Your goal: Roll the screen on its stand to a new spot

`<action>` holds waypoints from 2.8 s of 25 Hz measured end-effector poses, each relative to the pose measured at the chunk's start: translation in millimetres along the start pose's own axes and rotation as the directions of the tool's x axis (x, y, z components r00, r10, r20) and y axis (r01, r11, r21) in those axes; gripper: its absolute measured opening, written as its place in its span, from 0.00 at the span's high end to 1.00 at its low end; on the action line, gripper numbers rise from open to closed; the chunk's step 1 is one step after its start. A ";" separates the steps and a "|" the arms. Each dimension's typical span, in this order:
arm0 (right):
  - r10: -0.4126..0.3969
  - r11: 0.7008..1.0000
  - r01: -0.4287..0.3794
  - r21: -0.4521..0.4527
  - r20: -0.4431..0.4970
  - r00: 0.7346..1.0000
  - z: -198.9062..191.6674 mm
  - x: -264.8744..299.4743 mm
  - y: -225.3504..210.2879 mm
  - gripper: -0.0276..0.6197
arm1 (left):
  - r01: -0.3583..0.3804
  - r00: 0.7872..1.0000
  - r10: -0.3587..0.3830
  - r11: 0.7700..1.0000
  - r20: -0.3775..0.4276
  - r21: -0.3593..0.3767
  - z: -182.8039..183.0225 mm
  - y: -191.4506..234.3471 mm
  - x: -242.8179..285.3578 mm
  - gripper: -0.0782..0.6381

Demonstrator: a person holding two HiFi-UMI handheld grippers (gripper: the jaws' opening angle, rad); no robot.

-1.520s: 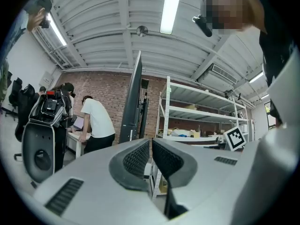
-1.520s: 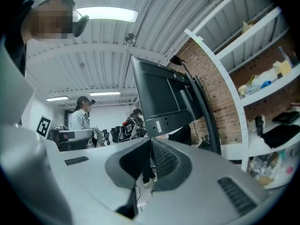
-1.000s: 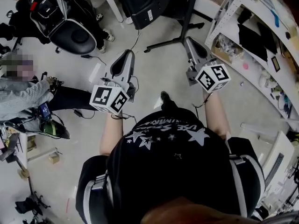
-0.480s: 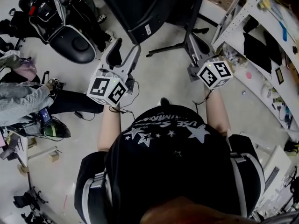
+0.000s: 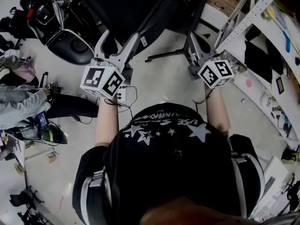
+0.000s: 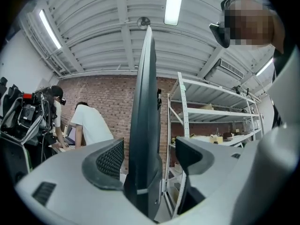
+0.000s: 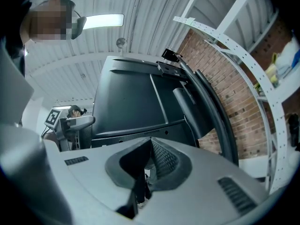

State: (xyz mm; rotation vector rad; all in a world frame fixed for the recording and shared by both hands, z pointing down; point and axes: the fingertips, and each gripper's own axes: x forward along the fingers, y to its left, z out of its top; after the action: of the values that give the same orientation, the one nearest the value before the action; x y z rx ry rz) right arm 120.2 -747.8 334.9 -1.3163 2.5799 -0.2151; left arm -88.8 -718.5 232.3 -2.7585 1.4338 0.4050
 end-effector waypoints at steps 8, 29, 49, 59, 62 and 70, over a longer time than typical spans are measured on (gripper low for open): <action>0.023 1.000 -0.023 0.010 -0.008 1.000 -4.1 11.1 -9.2 0.95 | -0.027 0.999 0.024 0.995 0.036 0.093 28.1 2.4 21.9 0.41; 0.067 0.998 -0.067 -0.006 -0.011 0.998 -7.9 18.8 20.0 0.95 | -0.009 0.999 0.009 1.000 0.041 0.008 29.5 8.8 18.4 0.63; -0.028 1.000 0.028 -0.004 0.012 1.000 -5.2 -25.5 72.1 0.95 | 0.009 0.999 -0.009 1.000 0.037 -0.012 41.4 -0.8 -40.4 0.63; -0.065 0.998 0.065 -0.013 0.005 0.998 -7.4 -68.3 95.3 0.95 | 0.040 0.998 -0.039 0.999 0.053 -0.012 47.4 -29.8 -77.3 0.63; -0.065 0.998 0.065 -0.012 0.003 0.998 -8.4 -79.9 106.4 0.95 | 0.042 0.997 -0.041 0.999 0.060 -0.018 51.0 -37.8 -91.9 0.63; -0.055 0.999 0.055 -0.001 -0.028 0.998 -24.1 -112.4 143.4 0.95 | 0.074 0.996 -0.074 0.997 0.050 0.001 54.7 -77.5 -123.1 0.64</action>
State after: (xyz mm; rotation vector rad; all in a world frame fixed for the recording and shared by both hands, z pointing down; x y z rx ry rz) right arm 65.9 -572.3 340.2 -1.3947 2.5693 -0.2453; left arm -106.1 -567.7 199.1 -2.7710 1.3162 0.4686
